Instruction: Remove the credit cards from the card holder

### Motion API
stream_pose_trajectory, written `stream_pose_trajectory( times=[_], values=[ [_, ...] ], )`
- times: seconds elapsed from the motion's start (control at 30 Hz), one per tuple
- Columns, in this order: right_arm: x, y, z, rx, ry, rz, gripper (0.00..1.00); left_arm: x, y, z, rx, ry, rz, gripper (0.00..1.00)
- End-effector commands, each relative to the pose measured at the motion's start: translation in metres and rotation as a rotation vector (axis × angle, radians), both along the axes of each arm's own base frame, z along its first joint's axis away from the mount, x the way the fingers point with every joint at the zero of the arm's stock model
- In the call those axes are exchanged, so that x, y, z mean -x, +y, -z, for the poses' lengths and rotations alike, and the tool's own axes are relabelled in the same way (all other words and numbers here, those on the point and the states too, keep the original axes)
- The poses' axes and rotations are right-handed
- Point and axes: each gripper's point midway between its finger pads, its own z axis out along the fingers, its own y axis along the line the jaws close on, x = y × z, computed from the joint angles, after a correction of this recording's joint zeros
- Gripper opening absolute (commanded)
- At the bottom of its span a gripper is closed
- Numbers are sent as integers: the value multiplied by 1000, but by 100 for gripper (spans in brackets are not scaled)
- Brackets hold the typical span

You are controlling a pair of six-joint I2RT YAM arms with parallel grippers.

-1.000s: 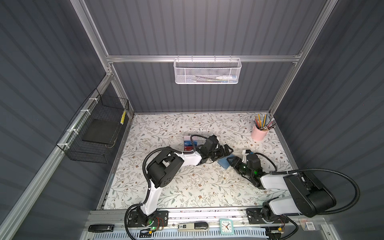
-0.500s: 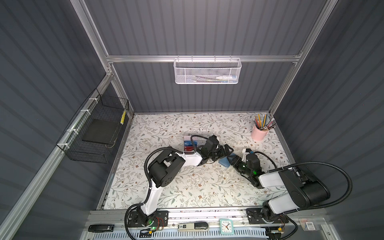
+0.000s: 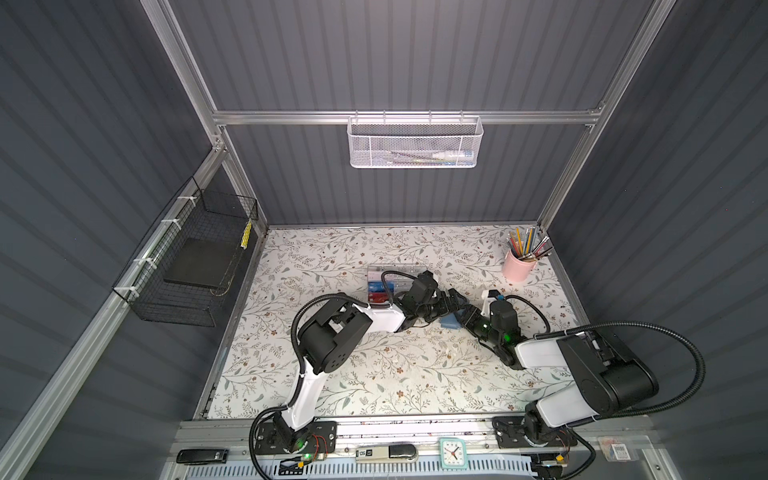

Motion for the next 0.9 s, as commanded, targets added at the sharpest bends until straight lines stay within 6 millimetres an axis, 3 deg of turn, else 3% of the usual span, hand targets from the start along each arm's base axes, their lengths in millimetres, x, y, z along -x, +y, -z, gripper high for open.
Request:
stream_pose_trajectory(
  times=[0.0, 0.33, 0.7, 0.87],
  values=[
    [-3, 8, -16, -17, -59, -40, 48, 9, -8, 5, 0, 19, 34, 100],
    [4, 5, -18, 9, -62, -50, 30, 3, -6, -4, 1, -1, 10, 100],
    [10, 4, -11, 8, -45, -56, 17, -9, -2, -20, 12, -24, -18, 100],
    [13, 4, -13, 23, -46, -66, 8, -21, 8, -39, 13, -55, -47, 100]
  ],
)
